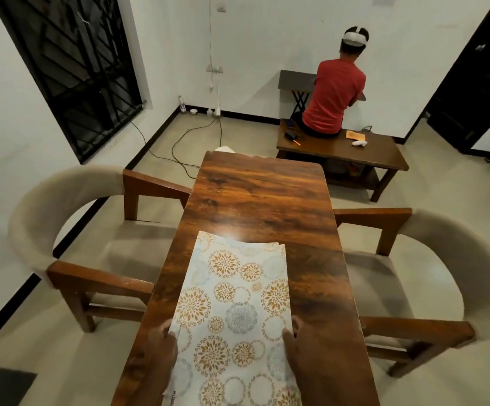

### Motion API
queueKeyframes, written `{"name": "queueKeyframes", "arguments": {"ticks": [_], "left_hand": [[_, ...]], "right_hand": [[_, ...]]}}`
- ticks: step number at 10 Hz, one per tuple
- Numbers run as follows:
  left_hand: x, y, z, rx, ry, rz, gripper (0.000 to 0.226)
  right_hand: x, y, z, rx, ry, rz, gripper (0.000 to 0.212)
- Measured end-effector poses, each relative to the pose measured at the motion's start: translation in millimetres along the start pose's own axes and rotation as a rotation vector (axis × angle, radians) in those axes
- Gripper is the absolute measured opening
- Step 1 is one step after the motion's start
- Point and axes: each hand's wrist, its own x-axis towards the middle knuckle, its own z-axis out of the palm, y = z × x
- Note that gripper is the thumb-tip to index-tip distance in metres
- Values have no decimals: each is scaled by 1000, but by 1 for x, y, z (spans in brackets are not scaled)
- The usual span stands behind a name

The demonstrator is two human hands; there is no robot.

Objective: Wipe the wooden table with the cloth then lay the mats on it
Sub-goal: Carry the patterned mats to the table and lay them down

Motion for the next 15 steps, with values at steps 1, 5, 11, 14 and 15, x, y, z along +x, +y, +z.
{"name": "queueKeyframes", "arguments": {"ticks": [1, 5, 11, 14, 15], "left_hand": [[9, 47, 0, 100, -56, -70, 30], [236, 78, 70, 149, 66, 110, 32], [300, 0, 142, 623, 325, 414, 54], [277, 104, 288, 217, -67, 340, 66], [257, 116, 338, 101, -184, 321, 55]], "right_hand": [[39, -15, 7, 111, 23, 13, 24], [261, -87, 85, 306, 131, -132, 22], [329, -45, 118, 318, 299, -120, 26], [357, 10, -71, 600, 429, 19, 22], [362, 50, -106, 634, 442, 78, 23]]}}
